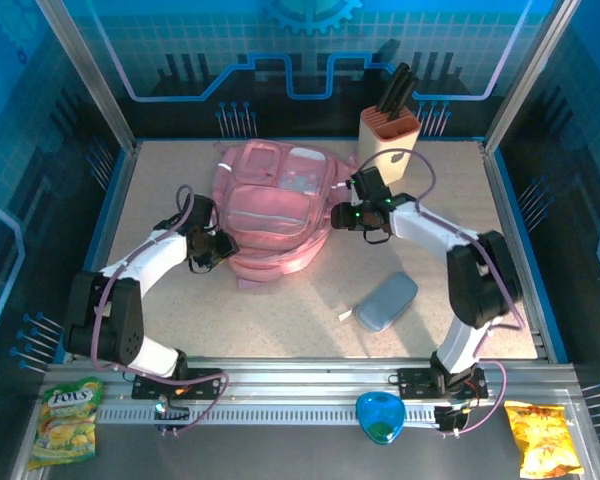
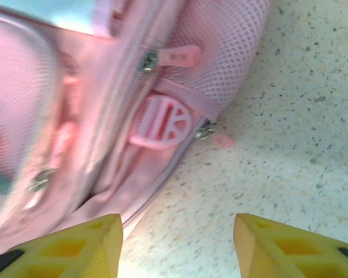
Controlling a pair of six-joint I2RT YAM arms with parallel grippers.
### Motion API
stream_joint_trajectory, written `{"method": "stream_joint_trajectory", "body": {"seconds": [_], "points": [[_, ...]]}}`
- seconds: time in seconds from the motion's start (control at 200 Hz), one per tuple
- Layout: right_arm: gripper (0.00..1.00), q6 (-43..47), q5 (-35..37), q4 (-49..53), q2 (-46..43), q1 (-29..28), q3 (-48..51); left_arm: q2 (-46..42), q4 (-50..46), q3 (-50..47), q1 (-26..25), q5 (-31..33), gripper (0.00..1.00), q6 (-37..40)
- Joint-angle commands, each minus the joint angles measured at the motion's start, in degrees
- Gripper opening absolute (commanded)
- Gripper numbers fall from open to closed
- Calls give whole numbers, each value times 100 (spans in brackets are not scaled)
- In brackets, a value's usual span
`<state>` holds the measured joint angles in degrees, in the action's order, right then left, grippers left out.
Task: Pack the student bag
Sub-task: Zip the student bag at the top-center of the table, then unzip the student bag at the top-center of the table.
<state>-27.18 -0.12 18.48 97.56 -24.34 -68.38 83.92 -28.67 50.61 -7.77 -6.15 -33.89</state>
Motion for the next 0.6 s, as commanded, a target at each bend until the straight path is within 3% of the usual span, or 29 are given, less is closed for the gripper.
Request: {"method": "stream_joint_trajectory", "body": {"seconds": [0.0, 0.165, 0.31, 0.595], "points": [[59, -502, -458, -549, -536, -22, 474, -376, -534, 311, -108, 434, 48, 450], [68, -827, -736, -914, -904, -52, 942, -537, -337, 684, -463, 466, 63, 1169], [73, -980, -603, -1096, -1111, -48, 1200, -385, 122, 1001, -1033, 522, 85, 2171], [76, -1043, -559, -1092, -1342, 137, 1422, 610, -35, 1705, -1818, 1016, 83, 4132]]}}
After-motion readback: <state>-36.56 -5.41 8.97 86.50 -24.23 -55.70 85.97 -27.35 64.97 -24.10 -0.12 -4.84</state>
